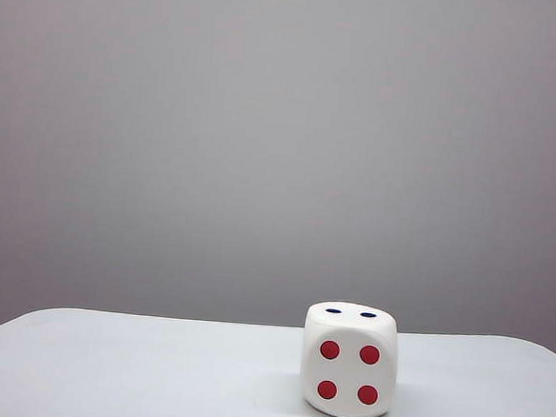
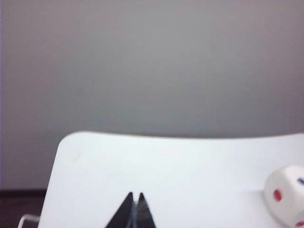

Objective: Pick up the dice on the table and roll the dice.

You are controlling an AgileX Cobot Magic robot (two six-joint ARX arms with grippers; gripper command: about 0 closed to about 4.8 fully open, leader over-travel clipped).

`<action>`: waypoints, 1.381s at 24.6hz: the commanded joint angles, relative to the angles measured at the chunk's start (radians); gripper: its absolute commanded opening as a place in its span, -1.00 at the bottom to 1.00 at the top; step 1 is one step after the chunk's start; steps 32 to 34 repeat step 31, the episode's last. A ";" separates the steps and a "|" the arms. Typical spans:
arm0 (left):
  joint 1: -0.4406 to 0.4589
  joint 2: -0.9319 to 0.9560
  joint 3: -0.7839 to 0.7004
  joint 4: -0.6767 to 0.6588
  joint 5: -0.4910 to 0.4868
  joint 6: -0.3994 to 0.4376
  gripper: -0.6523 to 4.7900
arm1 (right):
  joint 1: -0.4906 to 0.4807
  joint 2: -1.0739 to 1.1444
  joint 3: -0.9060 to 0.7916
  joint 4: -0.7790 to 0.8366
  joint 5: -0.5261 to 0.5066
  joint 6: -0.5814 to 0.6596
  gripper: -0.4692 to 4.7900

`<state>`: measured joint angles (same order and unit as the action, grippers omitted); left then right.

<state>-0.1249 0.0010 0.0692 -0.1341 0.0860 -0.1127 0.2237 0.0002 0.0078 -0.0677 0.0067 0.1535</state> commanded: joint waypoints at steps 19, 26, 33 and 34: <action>0.000 0.005 -0.063 -0.052 -0.109 0.008 -0.77 | 0.002 0.002 -0.006 -0.113 0.057 0.004 -0.82; 0.000 0.005 -0.063 -0.052 -0.109 0.008 -0.77 | 0.002 0.002 -0.006 -0.113 0.060 0.004 -0.82; 0.000 0.005 -0.063 -0.052 -0.109 0.008 -0.77 | 0.002 0.002 -0.006 -0.113 0.062 0.004 -0.82; 0.000 0.005 -0.063 -0.052 -0.109 0.008 -0.77 | 0.002 0.002 -0.006 -0.113 0.062 0.004 -0.82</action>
